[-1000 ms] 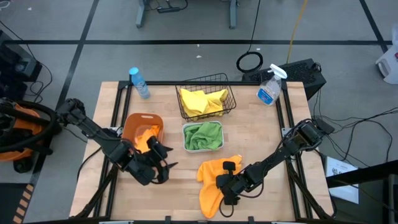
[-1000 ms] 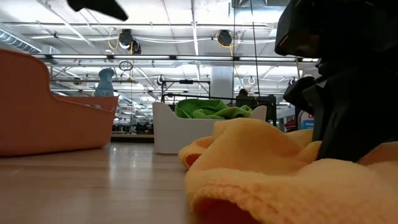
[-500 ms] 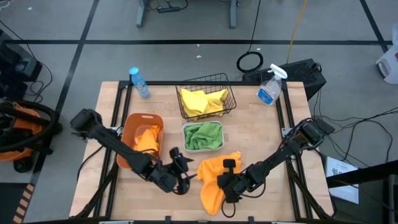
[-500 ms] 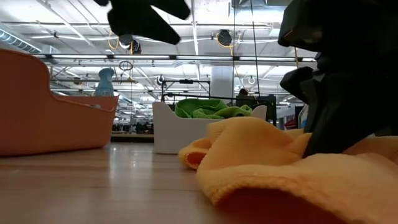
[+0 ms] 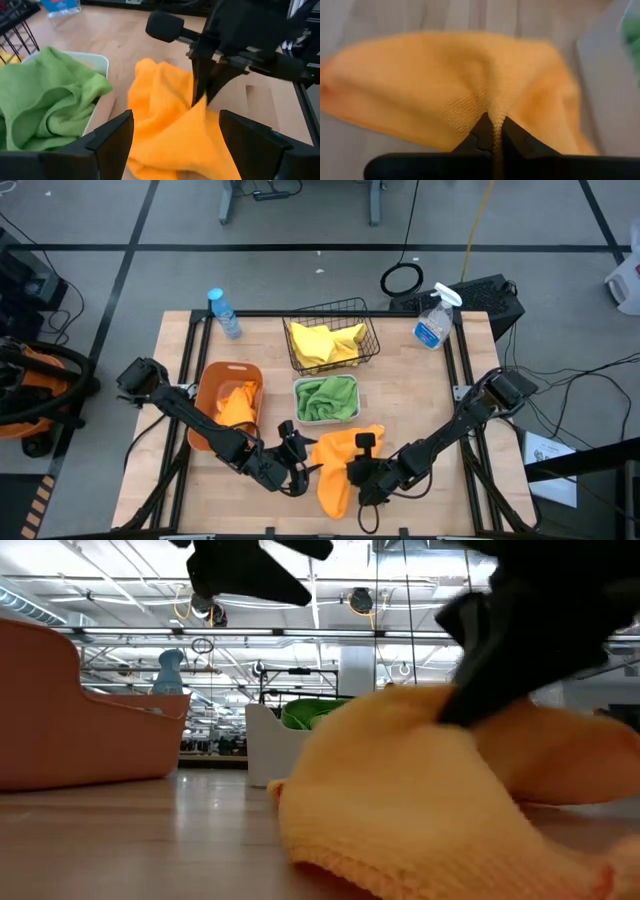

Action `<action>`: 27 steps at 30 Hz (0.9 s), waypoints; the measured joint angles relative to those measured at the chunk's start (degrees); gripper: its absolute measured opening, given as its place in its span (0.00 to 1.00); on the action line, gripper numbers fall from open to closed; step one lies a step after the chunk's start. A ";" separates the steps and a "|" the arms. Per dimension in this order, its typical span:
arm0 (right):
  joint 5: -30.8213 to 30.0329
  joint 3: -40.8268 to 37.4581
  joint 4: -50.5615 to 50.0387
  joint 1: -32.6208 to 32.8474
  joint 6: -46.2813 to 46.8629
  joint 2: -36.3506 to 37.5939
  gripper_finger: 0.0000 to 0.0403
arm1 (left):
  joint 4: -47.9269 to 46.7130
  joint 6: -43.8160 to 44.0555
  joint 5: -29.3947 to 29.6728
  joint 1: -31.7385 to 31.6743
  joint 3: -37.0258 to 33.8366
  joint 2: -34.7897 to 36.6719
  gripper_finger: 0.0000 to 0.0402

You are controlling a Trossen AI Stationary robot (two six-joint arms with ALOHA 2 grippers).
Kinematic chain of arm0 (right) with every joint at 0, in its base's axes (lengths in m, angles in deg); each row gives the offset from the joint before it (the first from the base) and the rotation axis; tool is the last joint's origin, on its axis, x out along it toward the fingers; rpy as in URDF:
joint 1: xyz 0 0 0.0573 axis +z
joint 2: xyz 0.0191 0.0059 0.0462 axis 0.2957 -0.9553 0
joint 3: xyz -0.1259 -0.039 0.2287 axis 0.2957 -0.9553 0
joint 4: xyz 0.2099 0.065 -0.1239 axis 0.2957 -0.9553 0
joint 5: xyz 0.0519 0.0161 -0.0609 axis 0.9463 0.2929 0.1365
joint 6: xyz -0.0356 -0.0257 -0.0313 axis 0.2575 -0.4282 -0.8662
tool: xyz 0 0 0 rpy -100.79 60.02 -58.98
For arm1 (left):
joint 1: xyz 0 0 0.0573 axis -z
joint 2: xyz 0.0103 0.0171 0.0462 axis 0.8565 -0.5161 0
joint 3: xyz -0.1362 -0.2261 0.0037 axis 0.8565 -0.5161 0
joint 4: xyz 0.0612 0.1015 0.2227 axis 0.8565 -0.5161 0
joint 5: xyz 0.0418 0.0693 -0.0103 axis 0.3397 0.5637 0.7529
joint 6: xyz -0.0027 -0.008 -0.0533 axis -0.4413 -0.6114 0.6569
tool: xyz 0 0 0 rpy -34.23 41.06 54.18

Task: Sort microfiber towel by color & place in baskets
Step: Put the orange towel into the orange bin

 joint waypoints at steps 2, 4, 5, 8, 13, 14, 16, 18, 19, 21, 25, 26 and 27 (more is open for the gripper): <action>-1.40 1.16 0.08 0.02 -2.45 0.78 0.00 | -0.13 -1.06 0.42 0.02 0.36 0.10 0.74; -2.71 2.52 -0.02 -0.02 -5.07 1.41 0.00 | -0.03 -1.26 0.57 -0.03 0.79 0.11 0.74; -3.39 3.29 -0.09 -0.02 -6.32 1.74 0.00 | -0.03 -1.30 0.59 -0.02 0.89 0.13 0.74; -5.53 5.49 -0.97 -0.02 -9.80 2.61 0.00 | -0.05 -1.23 0.60 -0.02 1.00 0.15 0.74; -9.47 10.32 -5.21 -0.02 -13.90 3.14 0.00 | -0.03 -1.18 0.55 -0.02 1.00 0.15 0.74; -9.90 11.29 -6.35 -0.02 -14.63 3.13 0.00 | 0.00 -1.13 0.42 -0.01 1.00 0.15 0.74; -10.21 13.04 -7.05 -0.03 -16.07 3.13 0.00 | -0.10 -0.84 -0.05 0.00 1.00 0.15 0.74; -11.77 14.43 -7.45 -0.09 -17.81 3.13 0.00 | -0.70 -0.73 -0.10 0.00 1.00 0.15 0.74; -12.45 15.11 -7.83 -0.09 -18.75 3.13 0.00 | -1.17 -0.53 -0.24 -0.02 1.00 0.15 0.74; -12.75 16.24 -7.58 -0.09 -20.45 3.13 0.00 | -3.02 0.85 -0.59 -0.02 1.00 0.15 0.74; -13.03 17.85 -7.77 -0.09 -23.05 3.13 0.00 | -6.89 3.15 -5.20 -0.01 0.96 0.15 0.74; -13.76 18.13 -7.74 -0.07 -23.67 3.13 0.00 | -6.83 3.62 -7.51 -0.02 0.73 0.15 0.74; -14.94 18.43 -7.78 -0.06 -24.21 3.13 0.00 | -6.79 3.73 -10.02 -0.01 0.44 0.15 0.74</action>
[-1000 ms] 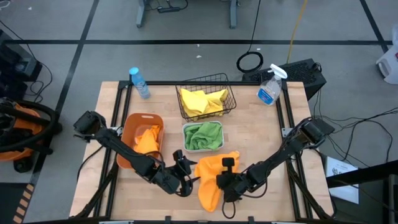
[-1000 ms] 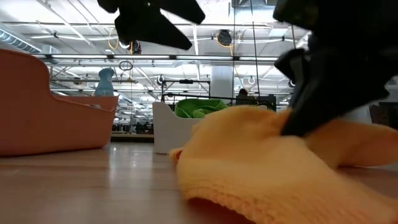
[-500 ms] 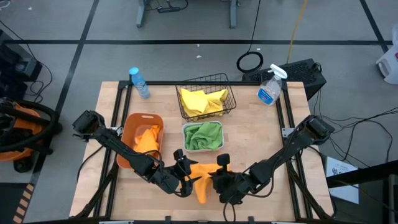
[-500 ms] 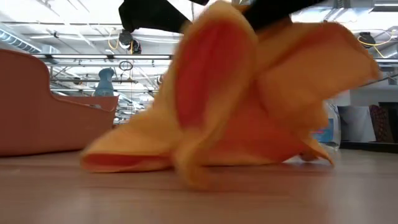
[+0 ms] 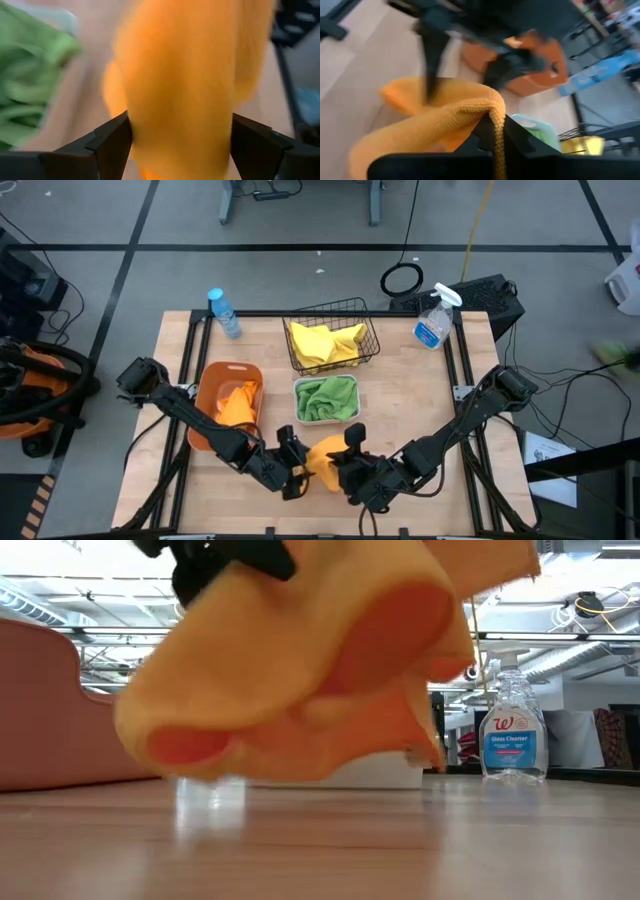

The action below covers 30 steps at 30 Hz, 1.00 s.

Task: Sort microfiber towel by color & place in baskets
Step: Put the orange towel into the orange bin

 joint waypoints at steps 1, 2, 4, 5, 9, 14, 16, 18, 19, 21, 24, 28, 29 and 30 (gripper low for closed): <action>-1.18 0.24 0.08 0.06 -0.60 0.00 0.00 | -0.03 0.11 -1.66 0.05 -0.25 0.00 0.74; -2.37 0.48 0.14 0.04 -1.21 0.00 0.00 | -0.02 0.43 -2.63 0.06 -0.53 0.00 0.74; -4.62 1.22 0.07 0.04 -2.51 0.00 0.00 | -0.01 1.53 -2.90 0.10 -1.07 0.00 0.74; -5.54 1.50 0.48 0.04 -3.10 0.00 0.00 | -0.02 1.55 -2.75 0.06 -1.18 0.00 0.74; -7.65 2.50 3.16 0.04 -6.32 0.00 0.00 | 2.70 -0.97 0.21 0.01 -1.61 0.00 0.68; -8.34 2.99 4.85 0.04 -8.13 0.00 0.00 | 10.95 -12.64 2.48 1.62 -1.55 0.00 0.43; -8.19 2.99 4.72 0.04 -7.88 0.00 0.00 | 13.72 -17.63 4.26 2.98 -0.90 0.00 0.28; -7.94 2.99 4.64 0.04 -6.14 0.00 0.00 | 15.20 -20.48 7.47 4.15 0.01 0.26 0.13; -7.90 2.99 4.58 0.06 -5.09 0.00 0.01 | 15.16 -21.44 9.78 4.76 0.35 0.73 0.07; -6.78 2.99 4.44 0.06 -2.95 0.00 0.02 | 15.28 -22.65 14.26 5.57 0.74 1.85 0.04; 0.43 2.99 4.31 0.00 0.41 0.00 0.04 | 14.65 -24.17 20.15 6.88 0.75 3.82 0.06; 6.77 2.99 4.39 -0.11 4.94 -0.13 0.09 | 15.68 -29.10 21.54 8.24 0.73 6.10 0.05; 6.82 2.99 4.38 -0.12 6.18 -0.17 0.11 | 16.88 -30.73 21.57 8.50 0.73 6.50 0.04; 6.86 2.99 4.47 -0.27 7.48 -0.17 0.14 | 18.31 -32.61 21.65 8.73 0.73 6.65 0.03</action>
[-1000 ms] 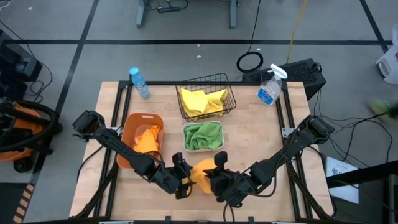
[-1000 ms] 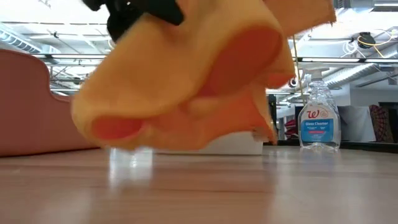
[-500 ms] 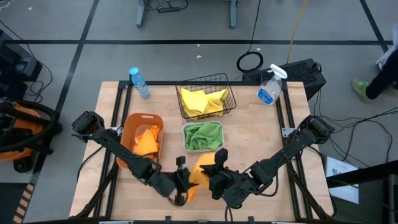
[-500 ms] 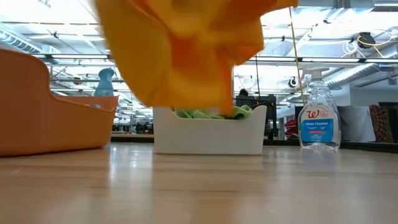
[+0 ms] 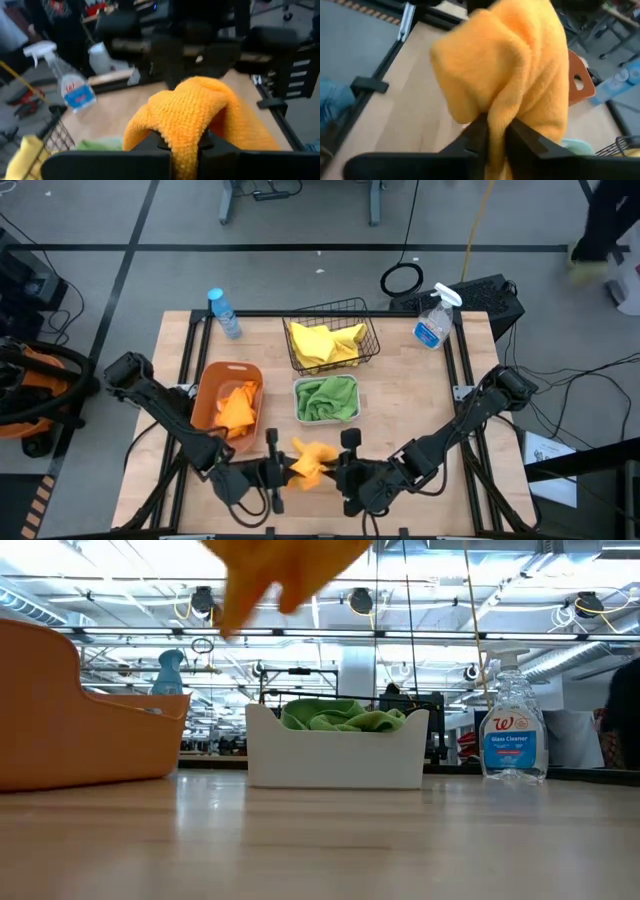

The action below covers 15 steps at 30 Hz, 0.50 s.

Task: Sort microfiber towel by color & place in baskets
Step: Put the orange towel into the orange bin

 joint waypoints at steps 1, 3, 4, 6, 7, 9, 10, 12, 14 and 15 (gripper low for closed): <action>0.02 0.00 0.21 -0.25 1.22 0.00 0.17 | 1.39 -1.87 0.04 0.08 0.00 0.06 0.02; -0.02 0.00 0.79 -0.58 2.31 0.00 0.26 | 3.61 -5.39 0.03 0.33 -0.02 0.13 0.02; -0.22 0.00 1.13 -0.60 2.53 0.00 0.32 | 4.75 -6.72 -0.04 0.33 -0.02 0.17 0.02; -0.65 0.00 2.33 -0.64 2.50 -0.02 0.43 | 5.65 -8.50 -0.10 0.08 -0.02 0.25 0.02; -0.59 -0.01 3.03 -0.65 2.19 -0.02 0.49 | 5.72 -9.09 -0.18 -0.06 -0.02 0.25 0.02; 0.18 -0.04 4.79 -0.66 1.95 -0.09 0.61 | 5.80 -9.42 -0.42 -0.50 -0.02 0.25 0.03; 0.34 -0.04 5.66 -0.77 1.81 -0.11 0.67 | 5.88 -9.53 -0.65 -0.72 -0.02 0.25 0.03; 0.66 -0.04 6.55 -1.29 1.35 -0.11 0.76 | 6.01 -10.29 -2.53 -1.18 -0.02 0.25 0.03; 2.98 -0.04 6.88 -2.04 0.45 -0.18 0.81 | 6.91 -11.55 -4.59 -1.31 -0.02 0.25 0.03; 4.19 -0.04 7.38 -2.45 -0.07 -0.47 0.83 | 7.61 -12.33 -5.33 -1.29 -0.02 0.25 0.03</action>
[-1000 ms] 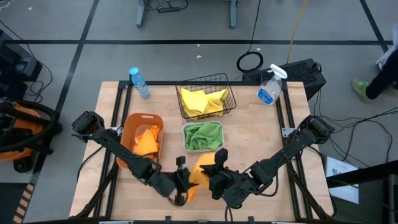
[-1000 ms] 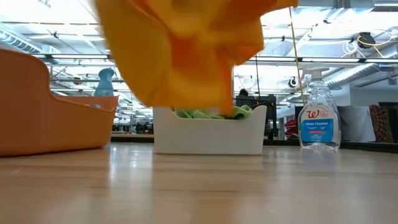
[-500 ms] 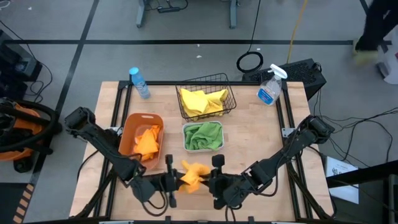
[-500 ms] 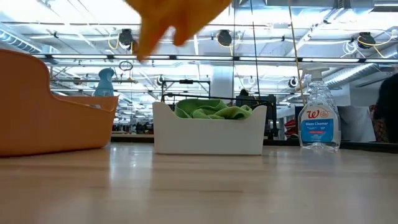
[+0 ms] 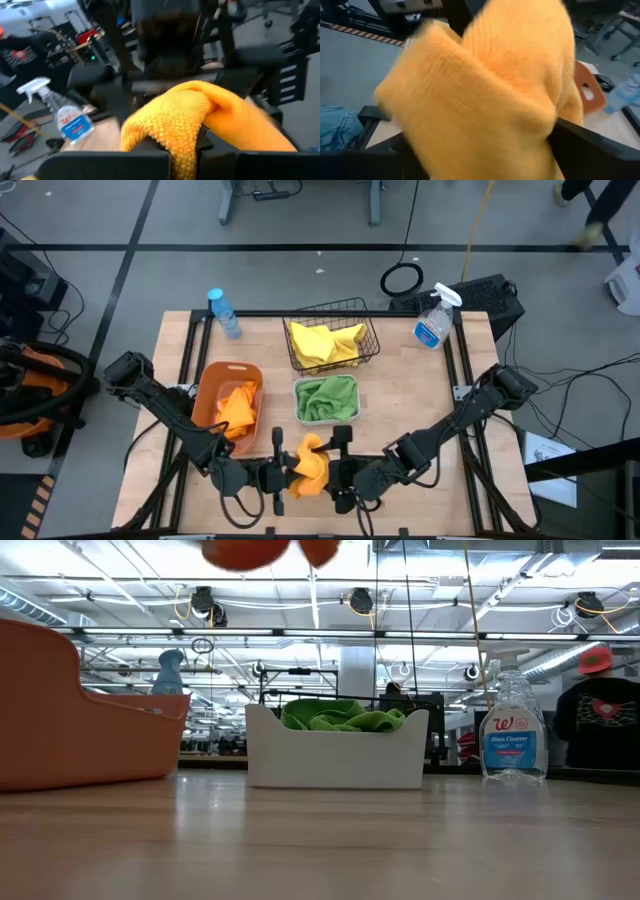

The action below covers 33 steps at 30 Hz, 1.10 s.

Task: Sort microfiber towel by color & place in baskets
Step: Put the orange towel into the orange bin

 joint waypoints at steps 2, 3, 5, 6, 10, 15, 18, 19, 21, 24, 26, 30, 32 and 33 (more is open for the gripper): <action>0.67 0.00 0.78 -0.50 -0.29 -0.61 0.81 | 0.96 -0.92 -0.78 0.04 0.00 0.00 0.03; 0.65 -0.02 0.75 -0.75 -0.30 -0.87 0.79 | 0.99 -1.54 -0.89 0.08 0.00 0.00 0.03; 0.67 -0.02 0.89 -1.06 -0.67 -1.33 0.71 | 0.97 -1.67 -1.01 0.05 0.00 0.00 0.03; 0.62 -0.02 0.88 -1.12 -0.80 -1.43 0.65 | 0.99 -1.63 -1.04 0.05 0.00 0.00 0.03; 0.58 -0.02 0.73 -1.30 -1.35 -1.50 0.33 | 0.99 -0.43 -0.77 0.09 0.00 0.00 0.05; 0.51 -0.04 -0.87 -1.28 -2.58 -1.35 0.05 | -0.69 5.84 0.21 0.52 0.00 0.00 0.15; 0.53 -0.08 -1.32 -1.07 -2.52 -1.35 0.07 | -3.96 10.34 0.37 1.53 0.02 0.25 0.29; 0.53 -0.09 -1.34 -1.02 -2.93 -1.35 0.08 | -5.75 12.62 0.78 1.91 0.02 0.63 0.35; 0.48 -0.09 -1.56 -0.74 -3.66 -1.30 0.06 | -8.90 16.08 2.41 3.14 0.02 1.52 0.46; 0.47 -0.09 -2.40 -0.60 -4.30 -0.93 0.02 | -13.10 17.92 4.95 5.73 0.04 2.81 0.62; 0.49 -0.09 -2.49 -0.34 -4.86 -0.65 0.02 | -15.45 19.57 7.07 7.32 0.05 3.22 0.70; 0.58 -0.09 -0.70 0.32 -8.39 -0.36 0.03 | -21.56 28.68 11.39 7.47 -0.30 3.26 0.79; 0.62 -0.09 1.04 0.65 -10.52 -0.36 0.03 | -21.79 31.99 9.89 6.25 -1.50 3.04 0.80; 0.70 -0.09 1.79 0.83 -11.86 -0.36 0.03 | -20.94 32.94 9.27 5.66 -2.18 2.90 0.80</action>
